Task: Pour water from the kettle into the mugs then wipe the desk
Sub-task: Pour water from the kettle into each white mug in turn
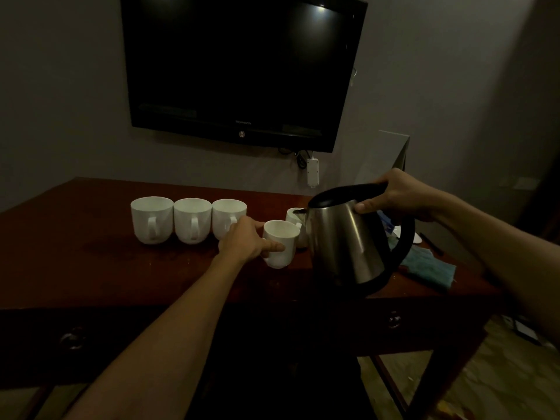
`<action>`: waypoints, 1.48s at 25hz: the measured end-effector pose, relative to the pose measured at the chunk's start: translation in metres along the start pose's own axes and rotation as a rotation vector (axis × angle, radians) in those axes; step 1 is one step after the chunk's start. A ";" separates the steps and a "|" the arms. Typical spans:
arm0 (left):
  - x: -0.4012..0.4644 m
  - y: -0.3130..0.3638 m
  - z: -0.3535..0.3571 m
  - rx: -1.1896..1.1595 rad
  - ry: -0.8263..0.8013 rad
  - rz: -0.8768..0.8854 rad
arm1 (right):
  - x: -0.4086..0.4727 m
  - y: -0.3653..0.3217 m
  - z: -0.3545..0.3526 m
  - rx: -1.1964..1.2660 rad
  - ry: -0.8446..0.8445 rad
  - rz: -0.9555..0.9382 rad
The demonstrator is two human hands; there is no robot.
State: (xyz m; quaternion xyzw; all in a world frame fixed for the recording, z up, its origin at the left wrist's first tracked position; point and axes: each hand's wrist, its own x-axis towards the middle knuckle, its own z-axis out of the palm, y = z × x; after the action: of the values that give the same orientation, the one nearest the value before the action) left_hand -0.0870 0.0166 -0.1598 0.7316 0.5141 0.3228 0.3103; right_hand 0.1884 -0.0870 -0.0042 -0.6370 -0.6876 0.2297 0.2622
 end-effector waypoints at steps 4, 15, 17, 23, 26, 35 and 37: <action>-0.001 0.002 -0.001 0.013 -0.006 -0.014 | 0.000 -0.003 0.001 -0.003 -0.023 -0.003; 0.000 0.000 0.000 0.016 -0.018 -0.018 | 0.005 -0.007 0.001 -0.029 -0.032 0.008; -0.001 0.001 0.000 0.016 -0.012 -0.018 | 0.006 -0.007 0.001 -0.039 -0.027 0.008; -0.002 0.001 0.000 0.002 -0.006 -0.012 | 0.003 -0.016 0.004 -0.077 -0.073 -0.020; -0.003 0.001 0.000 0.006 -0.004 -0.016 | 0.003 -0.016 0.004 -0.113 -0.081 -0.028; -0.003 0.003 -0.001 0.013 -0.010 -0.027 | 0.007 -0.015 0.002 -0.052 -0.111 -0.075; -0.004 0.003 -0.002 0.025 -0.014 -0.016 | 0.006 -0.017 0.002 -0.044 -0.112 -0.075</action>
State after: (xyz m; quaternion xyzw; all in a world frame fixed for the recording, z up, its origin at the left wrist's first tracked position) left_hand -0.0877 0.0117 -0.1568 0.7335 0.5218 0.3087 0.3072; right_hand 0.1737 -0.0828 0.0054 -0.6026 -0.7293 0.2401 0.2176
